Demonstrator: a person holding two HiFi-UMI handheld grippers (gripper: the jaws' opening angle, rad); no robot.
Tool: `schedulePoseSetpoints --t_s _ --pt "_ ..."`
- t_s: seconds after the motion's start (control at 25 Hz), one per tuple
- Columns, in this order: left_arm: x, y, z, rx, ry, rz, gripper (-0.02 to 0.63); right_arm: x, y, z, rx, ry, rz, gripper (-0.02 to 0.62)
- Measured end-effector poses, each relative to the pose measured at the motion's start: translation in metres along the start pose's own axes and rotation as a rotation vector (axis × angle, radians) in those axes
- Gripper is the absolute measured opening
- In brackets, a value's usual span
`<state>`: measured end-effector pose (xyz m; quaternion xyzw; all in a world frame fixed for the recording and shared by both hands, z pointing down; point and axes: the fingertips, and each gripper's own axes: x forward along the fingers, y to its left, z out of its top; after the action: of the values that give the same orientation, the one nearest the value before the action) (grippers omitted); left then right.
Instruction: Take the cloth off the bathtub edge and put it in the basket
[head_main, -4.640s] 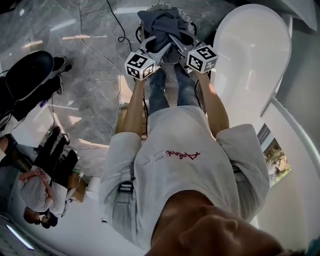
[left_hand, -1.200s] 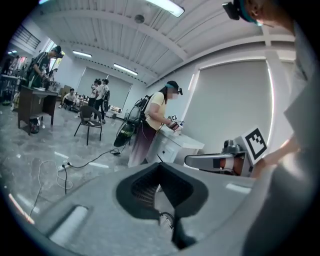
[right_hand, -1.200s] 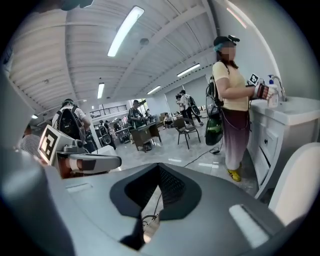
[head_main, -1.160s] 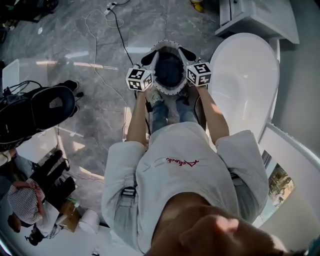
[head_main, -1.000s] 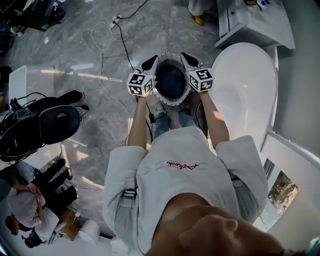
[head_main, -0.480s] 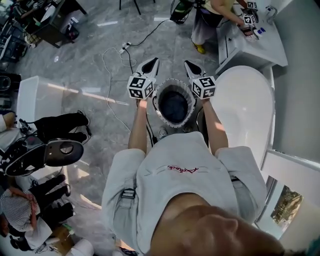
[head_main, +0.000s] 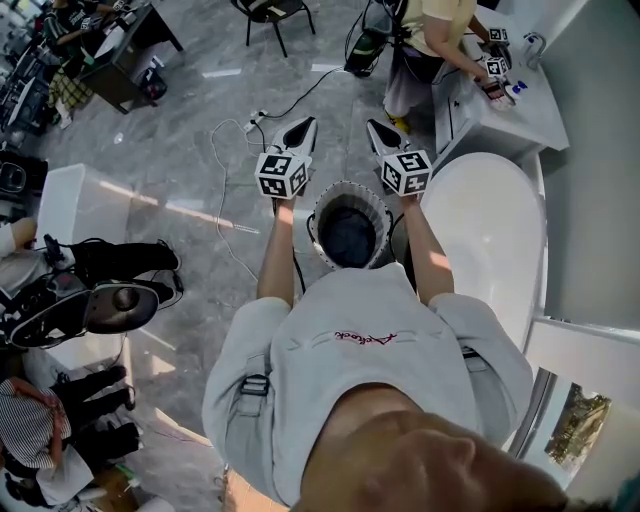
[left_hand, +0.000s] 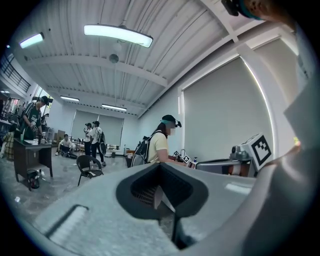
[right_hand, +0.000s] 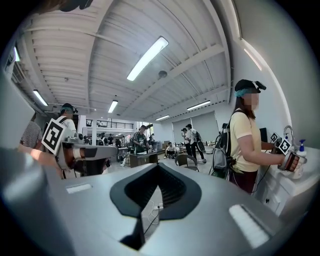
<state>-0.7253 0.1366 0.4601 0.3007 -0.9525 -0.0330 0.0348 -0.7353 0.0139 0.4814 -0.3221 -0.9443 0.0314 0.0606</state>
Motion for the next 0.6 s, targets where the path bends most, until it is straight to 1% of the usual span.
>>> schedulePoseSetpoints --t_s 0.2,0.6 --pt "-0.001 -0.006 0.001 0.004 0.003 0.003 0.0 -0.003 0.004 0.005 -0.001 -0.007 0.001 0.006" --pt "-0.005 -0.023 -0.009 -0.017 0.014 0.006 0.0 -0.015 0.01 0.001 0.0 0.0 0.008 0.005"
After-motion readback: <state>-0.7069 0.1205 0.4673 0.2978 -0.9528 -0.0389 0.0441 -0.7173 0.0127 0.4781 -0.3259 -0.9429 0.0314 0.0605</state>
